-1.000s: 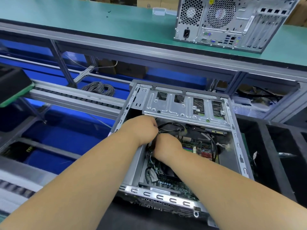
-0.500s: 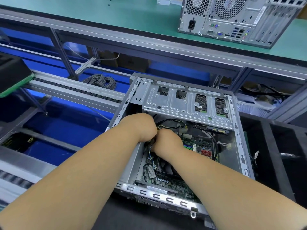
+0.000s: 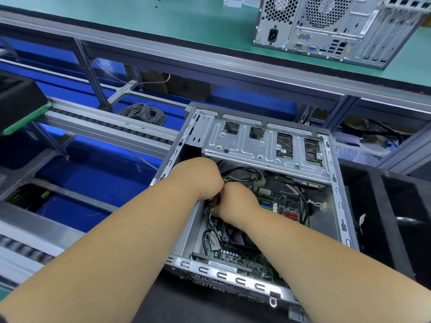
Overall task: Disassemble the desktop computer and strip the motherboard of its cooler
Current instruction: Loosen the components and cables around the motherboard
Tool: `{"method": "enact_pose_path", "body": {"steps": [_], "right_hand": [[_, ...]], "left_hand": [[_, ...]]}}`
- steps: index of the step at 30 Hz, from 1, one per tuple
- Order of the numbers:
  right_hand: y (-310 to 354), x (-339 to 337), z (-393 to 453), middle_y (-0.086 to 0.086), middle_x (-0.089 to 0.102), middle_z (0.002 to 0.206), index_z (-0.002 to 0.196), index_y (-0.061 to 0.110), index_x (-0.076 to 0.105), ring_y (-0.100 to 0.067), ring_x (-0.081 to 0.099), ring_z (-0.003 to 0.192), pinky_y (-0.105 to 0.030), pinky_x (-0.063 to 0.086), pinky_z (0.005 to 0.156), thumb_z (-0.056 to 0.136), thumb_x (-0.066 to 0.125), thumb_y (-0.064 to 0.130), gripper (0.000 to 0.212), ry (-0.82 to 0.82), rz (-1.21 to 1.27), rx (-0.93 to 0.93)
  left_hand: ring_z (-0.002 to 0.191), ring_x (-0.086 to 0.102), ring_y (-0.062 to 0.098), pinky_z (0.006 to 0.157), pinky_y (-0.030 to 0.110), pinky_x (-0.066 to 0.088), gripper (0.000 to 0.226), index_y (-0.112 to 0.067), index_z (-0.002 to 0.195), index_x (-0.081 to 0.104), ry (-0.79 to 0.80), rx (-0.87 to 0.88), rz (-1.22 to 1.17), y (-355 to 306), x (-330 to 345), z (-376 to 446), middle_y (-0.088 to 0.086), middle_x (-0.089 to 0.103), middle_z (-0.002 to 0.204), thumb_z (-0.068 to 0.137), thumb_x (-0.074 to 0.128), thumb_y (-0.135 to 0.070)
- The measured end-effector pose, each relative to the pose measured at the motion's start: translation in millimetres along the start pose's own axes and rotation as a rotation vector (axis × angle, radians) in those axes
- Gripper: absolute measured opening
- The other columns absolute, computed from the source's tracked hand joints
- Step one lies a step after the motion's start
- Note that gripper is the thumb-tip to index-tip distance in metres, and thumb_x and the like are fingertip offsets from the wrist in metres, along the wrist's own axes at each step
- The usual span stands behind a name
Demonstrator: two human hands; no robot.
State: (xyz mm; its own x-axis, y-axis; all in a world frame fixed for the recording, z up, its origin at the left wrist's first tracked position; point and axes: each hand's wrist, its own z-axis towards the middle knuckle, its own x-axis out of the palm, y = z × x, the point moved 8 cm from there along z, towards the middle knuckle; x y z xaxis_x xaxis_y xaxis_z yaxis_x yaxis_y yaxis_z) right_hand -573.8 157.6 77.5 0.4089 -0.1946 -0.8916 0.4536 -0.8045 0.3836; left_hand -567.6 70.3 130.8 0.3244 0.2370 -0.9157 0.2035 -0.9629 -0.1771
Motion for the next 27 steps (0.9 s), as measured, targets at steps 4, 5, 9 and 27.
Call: {"method": "enact_pose_path", "body": {"steps": [4, 5, 9, 27], "right_hand": [[-1.0, -16.5, -2.5, 0.002, 0.047, 0.058, 0.055, 0.021, 0.044, -0.025, 0.05, 0.059, -0.023, 0.026, 0.044, 0.072, 0.061, 0.018, 0.024, -0.074, 0.011, 0.068], [0.1, -24.2, -2.8, 0.003, 0.046, 0.057, 0.054, 0.022, 0.043, -0.025, 0.05, 0.061, -0.024, 0.025, 0.045, 0.072, 0.059, 0.017, 0.025, -0.107, 0.011, 0.076], [11.1, -30.3, -7.7, 0.004, 0.045, 0.063, 0.06, 0.023, 0.043, -0.026, 0.052, 0.069, -0.026, 0.033, 0.051, 0.077, 0.056, 0.014, 0.023, -0.023, -0.061, 0.077], [16.1, -45.2, -92.5, 0.004, 0.066, 0.081, 0.084, 0.022, 0.07, -0.019, 0.059, 0.078, -0.032, 0.051, 0.067, 0.081, 0.065, 0.022, 0.006, 0.327, -0.161, -0.582]], "left_hand": [[0.069, 0.055, 0.02, 0.058, 0.028, 0.039, 0.017, -0.018, 0.072, 0.058, -0.093, -0.012, -0.024, -1.3, -6.5, -2.4, 0.0, 0.058, 0.073, 0.084, 0.047, -0.02], [0.07, 0.054, 0.02, 0.058, 0.028, 0.039, 0.016, -0.018, 0.073, 0.058, -0.118, -0.003, -0.021, -2.2, -8.6, -3.6, 0.0, 0.056, 0.073, 0.085, 0.047, -0.021], [0.076, 0.053, 0.02, 0.061, 0.027, 0.038, 0.018, -0.017, 0.085, 0.062, -0.207, 0.03, -0.026, -4.9, -16.3, -10.2, 0.0, 0.056, 0.081, 0.088, 0.045, -0.019], [0.1, 0.056, 0.018, 0.093, 0.032, 0.034, 0.018, -0.03, 0.097, 0.063, -0.151, 0.169, 0.499, -50.5, 0.6, -72.7, -0.008, 0.059, 0.099, 0.084, 0.051, -0.034]]}}
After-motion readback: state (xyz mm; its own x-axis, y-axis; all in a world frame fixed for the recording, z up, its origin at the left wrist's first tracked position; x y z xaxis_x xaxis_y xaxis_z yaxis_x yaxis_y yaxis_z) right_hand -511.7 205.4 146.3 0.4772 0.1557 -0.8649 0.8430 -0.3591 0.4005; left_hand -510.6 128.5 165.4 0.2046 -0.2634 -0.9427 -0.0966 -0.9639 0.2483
